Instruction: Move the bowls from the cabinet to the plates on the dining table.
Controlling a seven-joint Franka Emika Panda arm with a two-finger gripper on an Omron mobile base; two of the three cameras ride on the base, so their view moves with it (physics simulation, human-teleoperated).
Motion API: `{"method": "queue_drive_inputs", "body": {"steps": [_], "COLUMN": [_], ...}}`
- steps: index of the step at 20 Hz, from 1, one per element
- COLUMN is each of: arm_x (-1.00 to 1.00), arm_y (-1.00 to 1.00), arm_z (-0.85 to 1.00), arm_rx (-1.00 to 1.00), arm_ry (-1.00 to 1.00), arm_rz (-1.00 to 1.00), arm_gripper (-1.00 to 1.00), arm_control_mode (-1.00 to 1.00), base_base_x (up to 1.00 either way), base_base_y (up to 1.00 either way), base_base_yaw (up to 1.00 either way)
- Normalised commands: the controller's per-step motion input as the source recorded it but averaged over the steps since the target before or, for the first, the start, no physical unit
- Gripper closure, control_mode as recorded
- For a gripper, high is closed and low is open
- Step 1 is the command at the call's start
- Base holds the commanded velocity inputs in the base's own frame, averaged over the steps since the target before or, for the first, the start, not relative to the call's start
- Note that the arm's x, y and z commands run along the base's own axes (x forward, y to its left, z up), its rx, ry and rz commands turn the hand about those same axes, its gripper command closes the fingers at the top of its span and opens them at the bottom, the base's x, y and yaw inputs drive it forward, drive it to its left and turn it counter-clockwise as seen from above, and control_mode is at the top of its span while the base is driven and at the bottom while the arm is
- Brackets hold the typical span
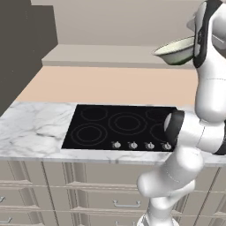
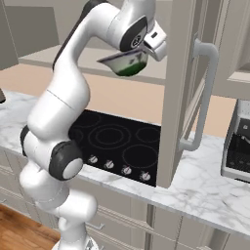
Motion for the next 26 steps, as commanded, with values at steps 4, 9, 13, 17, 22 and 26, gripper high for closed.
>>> {"method": "queue_drive_inputs", "body": {"steps": [4, 9, 13, 17, 22, 26], "arm_x": [-0.74, -0.8, -0.84, -0.78, -0.65, -0.63], "arm_y": [0.33, 0.24, 0.21, 0.26, 0.37, 0.43], "arm_z": [0.0, -0.02, -0.1, -0.21, -0.24, -0.33], "arm_rx": [-0.09, -0.08, -0.07, -0.08, -0.07, -0.09], "arm_ry": [-0.15, -0.18, -0.17, -0.16, -0.08, -0.05], "arm_rz": [0.11, 0.09, 0.09, 0.11, 0.12, 0.11], "arm_gripper": [1.0, 1.0, 1.0, 1.0, 1.0, 1.0], "arm_control_mode": [-1.0, -1.0, -1.0, -1.0, -1.0, -1.0], "base_base_x": [0.0, 0.0, 0.0, 0.0, 0.0, 0.0], "base_base_y": [0.0, 0.0, 0.0, 0.0, 0.0, 0.0], "base_base_yaw": [0.0, 0.0, 0.0, 0.0, 0.0, 0.0]}}
